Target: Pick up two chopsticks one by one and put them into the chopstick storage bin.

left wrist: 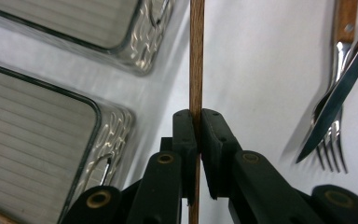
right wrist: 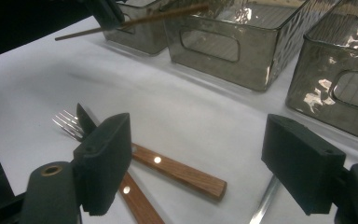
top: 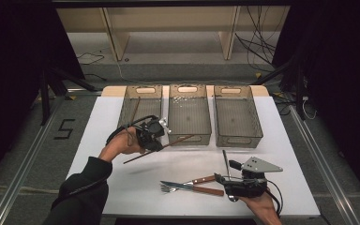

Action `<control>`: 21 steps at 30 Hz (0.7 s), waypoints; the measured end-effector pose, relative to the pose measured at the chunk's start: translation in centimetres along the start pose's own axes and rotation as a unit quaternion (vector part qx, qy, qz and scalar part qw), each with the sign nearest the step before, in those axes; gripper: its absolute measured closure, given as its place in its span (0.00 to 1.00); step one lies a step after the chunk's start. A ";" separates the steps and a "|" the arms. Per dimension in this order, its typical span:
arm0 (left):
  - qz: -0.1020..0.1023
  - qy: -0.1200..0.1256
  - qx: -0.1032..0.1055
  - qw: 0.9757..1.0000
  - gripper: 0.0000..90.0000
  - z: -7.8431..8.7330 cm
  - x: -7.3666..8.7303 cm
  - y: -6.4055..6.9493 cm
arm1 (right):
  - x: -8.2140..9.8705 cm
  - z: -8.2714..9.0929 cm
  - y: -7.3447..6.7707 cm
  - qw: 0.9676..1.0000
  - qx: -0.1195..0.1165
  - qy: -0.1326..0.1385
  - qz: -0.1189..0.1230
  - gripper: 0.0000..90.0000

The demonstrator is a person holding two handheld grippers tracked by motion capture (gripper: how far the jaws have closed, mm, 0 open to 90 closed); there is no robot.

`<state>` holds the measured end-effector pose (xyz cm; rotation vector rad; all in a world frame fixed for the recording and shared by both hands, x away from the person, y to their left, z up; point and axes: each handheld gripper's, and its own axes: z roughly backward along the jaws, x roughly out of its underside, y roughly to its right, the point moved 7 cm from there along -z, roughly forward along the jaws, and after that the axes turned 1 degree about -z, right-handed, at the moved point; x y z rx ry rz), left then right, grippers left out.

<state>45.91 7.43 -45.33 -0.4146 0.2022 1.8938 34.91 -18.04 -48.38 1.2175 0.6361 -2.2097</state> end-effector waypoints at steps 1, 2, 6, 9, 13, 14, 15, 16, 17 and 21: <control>0.000 0.006 -0.003 1.000 0.93 0.3 -0.1 -0.1 | 0.0 0.0 0.0 1.000 0.000 0.000 -0.001 0.28; 0.003 0.010 -0.004 1.000 0.93 0.6 -0.2 -0.3 | 0.0 0.0 0.0 1.000 0.000 0.000 -0.001 0.28; 0.025 0.031 -0.018 0.999 0.93 1.8 -0.6 -1.1 | 0.0 0.0 0.0 1.000 0.000 0.000 -0.001 0.28; 0.038 0.043 -0.026 0.998 0.93 2.7 -0.8 -1.9 | 0.0 0.1 0.0 1.000 0.001 0.001 -0.002 0.28; 0.049 0.049 -0.036 0.997 0.93 3.4 -0.9 -2.7 | 0.0 0.0 0.0 1.000 0.000 0.001 -0.002 0.28; 0.053 0.053 -0.039 0.996 0.93 3.6 -1.0 -2.9 | 0.0 0.0 0.0 1.000 0.000 0.001 -0.002 0.28; 0.057 0.057 -0.046 0.996 0.93 3.8 -1.0 -3.2 | 0.0 0.0 0.0 1.000 0.000 0.001 -0.002 0.28; 0.064 0.063 -0.051 0.995 0.93 4.0 -1.0 -3.5 | 0.0 0.1 0.0 1.000 0.000 0.001 -0.002 0.28; 0.071 0.068 -0.056 0.994 0.93 4.2 -1.0 -3.8 | 0.0 0.1 0.0 1.000 0.001 0.001 -0.002 0.28; 0.096 0.089 -0.070 0.989 0.93 4.9 -1.0 -5.1 | 0.0 0.0 0.0 1.000 0.000 0.001 -0.001 0.28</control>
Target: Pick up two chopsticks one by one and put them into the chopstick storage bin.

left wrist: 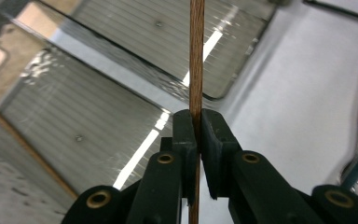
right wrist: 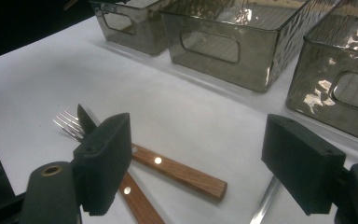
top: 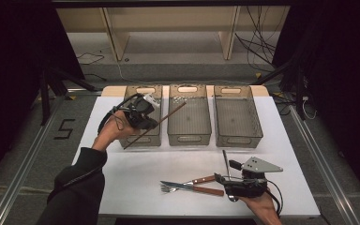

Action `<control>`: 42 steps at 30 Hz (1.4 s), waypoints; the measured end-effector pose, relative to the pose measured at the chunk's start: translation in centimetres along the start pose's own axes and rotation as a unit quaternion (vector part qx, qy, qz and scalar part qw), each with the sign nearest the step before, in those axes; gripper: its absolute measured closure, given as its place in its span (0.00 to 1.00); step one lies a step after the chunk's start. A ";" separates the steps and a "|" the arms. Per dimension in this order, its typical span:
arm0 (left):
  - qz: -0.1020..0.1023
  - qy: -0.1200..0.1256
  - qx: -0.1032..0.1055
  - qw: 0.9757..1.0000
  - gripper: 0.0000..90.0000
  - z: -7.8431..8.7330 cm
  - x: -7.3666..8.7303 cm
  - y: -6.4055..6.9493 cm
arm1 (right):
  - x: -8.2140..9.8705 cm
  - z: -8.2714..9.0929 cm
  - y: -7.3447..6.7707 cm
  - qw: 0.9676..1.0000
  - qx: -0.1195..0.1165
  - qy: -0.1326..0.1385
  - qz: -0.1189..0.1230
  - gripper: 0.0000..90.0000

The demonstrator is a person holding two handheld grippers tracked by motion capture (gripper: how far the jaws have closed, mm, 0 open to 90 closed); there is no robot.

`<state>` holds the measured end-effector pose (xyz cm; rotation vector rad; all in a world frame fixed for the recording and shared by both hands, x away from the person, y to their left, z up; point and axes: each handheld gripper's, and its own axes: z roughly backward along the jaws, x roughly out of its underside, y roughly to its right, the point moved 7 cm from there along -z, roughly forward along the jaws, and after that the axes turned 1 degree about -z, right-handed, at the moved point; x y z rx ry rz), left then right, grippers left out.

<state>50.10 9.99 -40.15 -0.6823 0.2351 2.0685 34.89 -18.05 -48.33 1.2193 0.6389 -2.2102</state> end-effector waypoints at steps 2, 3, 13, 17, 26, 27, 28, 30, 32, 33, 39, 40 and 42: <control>0.007 0.008 -0.003 1.000 0.93 0.3 -0.2 -0.7 | 0.0 0.0 0.0 1.000 0.000 0.000 -0.001 0.28; 0.014 0.010 -0.006 1.000 0.93 0.4 -0.3 -1.0 | 0.0 0.0 0.0 1.000 0.000 0.000 -0.001 0.28; 0.038 0.026 -0.027 0.999 0.93 1.0 -0.8 -3.2 | 0.0 0.0 0.0 1.000 0.000 0.000 -0.001 0.28; 0.052 0.035 -0.037 0.997 0.93 1.0 -0.9 -4.2 | 0.0 0.0 0.0 1.000 -0.001 0.000 0.000 0.28; 0.085 0.058 -0.059 0.993 0.93 0.7 -0.5 -6.4 | 0.0 0.0 0.0 1.000 -0.001 0.000 0.000 0.28; 0.090 0.061 -0.060 0.992 0.93 0.6 -0.4 -6.6 | 0.0 0.0 0.0 1.000 -0.001 0.000 0.001 0.28; 0.093 0.061 -0.062 0.992 0.93 0.5 -0.3 -6.8 | 0.0 0.0 0.0 1.000 -0.002 0.000 0.000 0.28; 0.097 0.065 -0.071 0.991 0.93 0.3 -0.1 -7.1 | 0.0 0.0 0.0 1.000 -0.001 0.000 0.000 0.28; 0.104 0.072 -0.075 0.989 0.93 0.2 0.0 -7.5 | 0.0 0.0 0.0 1.000 -0.002 0.001 -0.001 0.28; 0.111 0.077 -0.073 0.988 0.93 0.2 0.0 -7.7 | 0.0 0.0 0.0 1.000 -0.002 0.000 -0.002 0.28; 0.123 0.082 -0.088 0.985 0.93 -0.3 0.3 -8.3 | 0.0 0.0 -0.1 1.000 -0.002 0.000 0.000 0.28; 0.125 0.081 -0.089 0.985 0.93 -0.4 0.4 -8.4 | 0.0 0.0 0.0 1.000 -0.002 0.000 0.000 0.28; 0.132 0.084 -0.088 0.984 0.93 -0.7 0.5 -8.5 | 0.0 0.0 0.0 1.000 -0.002 0.000 0.000 0.28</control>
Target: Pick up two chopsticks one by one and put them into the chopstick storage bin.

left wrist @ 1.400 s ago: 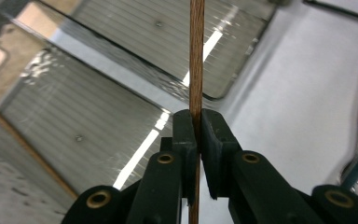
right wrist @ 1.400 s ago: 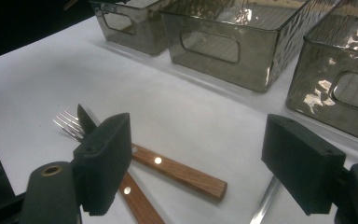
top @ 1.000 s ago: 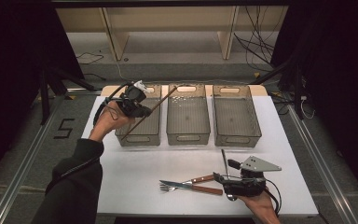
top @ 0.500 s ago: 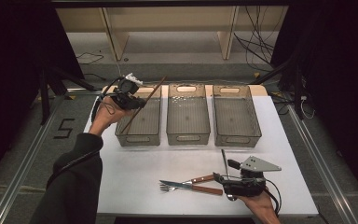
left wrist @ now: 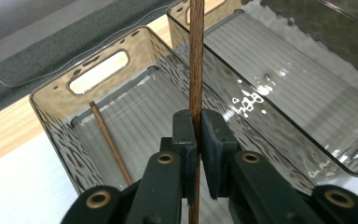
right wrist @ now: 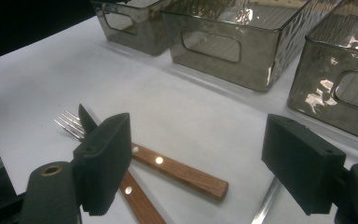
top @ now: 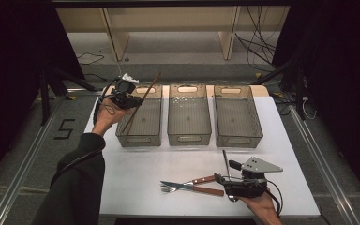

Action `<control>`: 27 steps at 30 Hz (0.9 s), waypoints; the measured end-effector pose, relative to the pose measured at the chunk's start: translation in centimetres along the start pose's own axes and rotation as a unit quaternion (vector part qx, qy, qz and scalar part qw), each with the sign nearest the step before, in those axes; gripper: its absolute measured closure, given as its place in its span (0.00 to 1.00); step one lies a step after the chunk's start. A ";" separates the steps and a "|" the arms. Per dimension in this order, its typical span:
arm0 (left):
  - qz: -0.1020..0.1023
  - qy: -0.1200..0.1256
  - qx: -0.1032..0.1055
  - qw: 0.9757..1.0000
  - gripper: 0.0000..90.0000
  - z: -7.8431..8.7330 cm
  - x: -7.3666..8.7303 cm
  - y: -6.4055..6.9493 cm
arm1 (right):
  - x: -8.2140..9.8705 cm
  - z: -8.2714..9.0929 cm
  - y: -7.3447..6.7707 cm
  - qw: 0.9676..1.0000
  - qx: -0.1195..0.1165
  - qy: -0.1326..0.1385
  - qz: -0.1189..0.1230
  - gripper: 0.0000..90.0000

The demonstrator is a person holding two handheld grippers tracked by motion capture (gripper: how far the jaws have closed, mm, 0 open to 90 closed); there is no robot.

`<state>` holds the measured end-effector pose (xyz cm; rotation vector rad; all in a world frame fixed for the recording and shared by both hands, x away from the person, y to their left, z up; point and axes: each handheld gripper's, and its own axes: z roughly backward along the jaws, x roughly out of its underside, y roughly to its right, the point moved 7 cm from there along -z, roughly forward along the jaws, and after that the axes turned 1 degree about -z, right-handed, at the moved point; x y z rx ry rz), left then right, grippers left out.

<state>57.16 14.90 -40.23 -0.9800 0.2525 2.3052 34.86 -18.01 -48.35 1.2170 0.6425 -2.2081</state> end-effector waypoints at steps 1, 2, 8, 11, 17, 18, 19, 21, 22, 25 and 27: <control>0.001 -0.002 -0.003 1.000 0.93 -0.1 0.1 -0.1 | 0.0 0.0 0.0 1.000 0.000 0.000 0.000 0.28; 0.000 -0.005 -0.004 1.000 0.93 -0.2 0.3 -0.2 | 0.0 0.0 0.0 1.000 0.000 0.000 0.000 0.28; 0.015 -0.010 -0.008 1.000 0.93 -0.8 1.1 -0.7 | 0.0 0.0 0.0 1.000 0.000 0.001 -0.001 0.28; 0.027 -0.016 -0.009 0.999 0.93 -1.2 1.6 -1.0 | 0.0 0.0 0.0 1.000 -0.001 0.000 0.000 0.28; 0.045 -0.023 -0.006 0.999 0.93 -1.9 2.5 -1.4 | 0.0 0.0 0.0 1.000 0.000 0.000 -0.001 0.28; 0.045 -0.026 -0.006 0.999 0.93 -2.0 2.6 -1.5 | 0.0 0.0 0.0 1.000 0.000 0.000 -0.001 0.28; 0.046 -0.027 -0.006 0.999 0.93 -2.0 2.7 -1.5 | 0.0 0.0 0.0 1.000 0.000 0.000 -0.001 0.28; 0.047 -0.030 -0.005 0.998 0.93 -2.2 2.9 -1.5 | 0.0 0.0 0.0 1.000 -0.001 0.000 -0.001 0.28; 0.046 -0.031 -0.006 0.998 0.93 -2.2 3.0 -1.5 | 0.0 0.0 0.0 1.000 0.000 0.000 -0.001 0.28; 0.050 -0.033 -0.004 0.998 0.93 -2.3 3.1 -1.5 | 0.0 0.0 0.0 1.000 0.000 0.001 -0.001 0.28; 0.051 -0.036 -0.004 0.998 0.93 -2.4 3.2 -1.5 | 0.0 0.0 0.0 1.000 0.000 0.000 -0.002 0.28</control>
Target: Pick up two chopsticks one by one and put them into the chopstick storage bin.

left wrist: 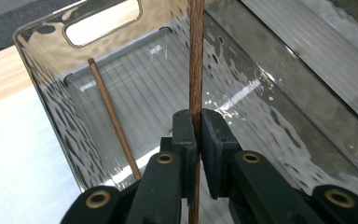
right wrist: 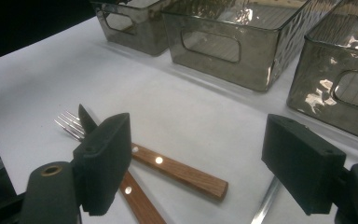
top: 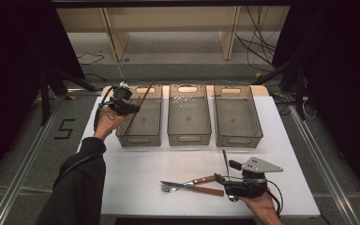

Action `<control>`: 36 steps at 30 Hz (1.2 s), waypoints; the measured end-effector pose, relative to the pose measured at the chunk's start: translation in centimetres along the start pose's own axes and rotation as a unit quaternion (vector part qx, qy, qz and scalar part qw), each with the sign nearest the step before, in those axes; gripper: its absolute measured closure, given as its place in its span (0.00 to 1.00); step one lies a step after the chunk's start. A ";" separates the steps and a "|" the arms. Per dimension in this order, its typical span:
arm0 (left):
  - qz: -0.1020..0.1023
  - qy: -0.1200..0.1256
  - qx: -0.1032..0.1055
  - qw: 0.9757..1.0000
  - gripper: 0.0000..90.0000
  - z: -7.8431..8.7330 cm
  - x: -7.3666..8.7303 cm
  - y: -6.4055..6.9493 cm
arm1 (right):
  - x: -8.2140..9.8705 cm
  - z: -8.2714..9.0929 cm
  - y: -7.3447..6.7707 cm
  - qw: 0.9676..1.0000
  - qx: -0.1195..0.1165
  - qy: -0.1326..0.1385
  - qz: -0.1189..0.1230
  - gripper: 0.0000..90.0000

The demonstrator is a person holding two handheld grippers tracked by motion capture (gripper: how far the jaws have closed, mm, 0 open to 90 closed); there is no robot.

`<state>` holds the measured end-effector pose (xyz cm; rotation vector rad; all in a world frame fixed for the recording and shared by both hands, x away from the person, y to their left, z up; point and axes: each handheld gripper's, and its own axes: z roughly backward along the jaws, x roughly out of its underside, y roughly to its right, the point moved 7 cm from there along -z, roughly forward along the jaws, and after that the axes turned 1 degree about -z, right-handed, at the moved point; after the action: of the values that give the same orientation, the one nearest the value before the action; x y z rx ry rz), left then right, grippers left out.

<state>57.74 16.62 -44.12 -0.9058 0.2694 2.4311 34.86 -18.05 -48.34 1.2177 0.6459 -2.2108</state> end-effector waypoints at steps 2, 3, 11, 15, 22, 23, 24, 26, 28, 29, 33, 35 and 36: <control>0.002 -0.002 0.000 1.000 0.93 -0.1 0.1 0.0 | 0.0 0.0 0.0 1.000 0.000 0.000 0.001 0.28; 0.002 -0.003 0.000 1.000 0.93 -0.1 0.1 0.0 | 0.0 0.0 0.0 1.000 0.000 0.000 0.001 0.28; 0.013 -0.009 -0.003 1.000 0.93 -0.6 0.3 0.1 | 0.0 0.0 0.0 1.000 0.000 0.001 0.000 0.28; 0.018 -0.017 -0.012 1.000 0.92 -0.9 0.6 -0.2 | 0.0 0.0 0.0 1.000 0.000 0.000 0.000 0.28; 0.032 -0.022 -0.027 0.999 0.90 -1.3 1.0 -0.5 | 0.0 0.0 0.0 1.000 0.000 0.001 -0.001 0.28; 0.038 -0.019 -0.028 0.999 0.88 -1.2 0.9 -0.5 | 0.0 0.0 0.0 1.000 0.000 0.001 -0.001 0.28; 0.042 -0.017 -0.029 0.999 0.85 -1.2 0.8 -0.6 | 0.0 0.0 0.0 1.000 0.000 0.001 -0.001 0.28; 0.042 -0.013 -0.030 0.999 0.83 -0.9 0.6 -0.6 | 0.0 0.0 0.0 1.000 0.000 0.001 -0.001 0.28; 0.041 -0.011 -0.030 0.999 0.79 -0.6 0.4 -0.4 | 0.0 0.0 0.0 1.000 0.000 0.001 0.000 0.28; 0.039 -0.009 -0.028 0.999 0.76 -0.4 0.3 -0.2 | 0.0 0.1 0.0 1.000 0.000 0.002 0.000 0.28; 0.043 0.005 -0.008 0.999 0.64 0.5 -0.2 0.7 | 0.0 0.1 0.1 1.000 0.001 0.002 0.000 0.28; 0.044 0.016 0.004 0.999 0.56 1.0 -0.4 1.3 | 0.0 0.1 0.2 1.000 0.002 0.003 0.000 0.28; 0.042 0.023 0.011 0.999 0.54 1.3 -0.5 1.6 | 0.0 0.1 0.2 1.000 0.003 0.004 0.000 0.28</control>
<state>56.48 15.51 -42.84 -0.9593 0.3571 2.4816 34.90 -18.27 -48.27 1.2293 0.6433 -2.2107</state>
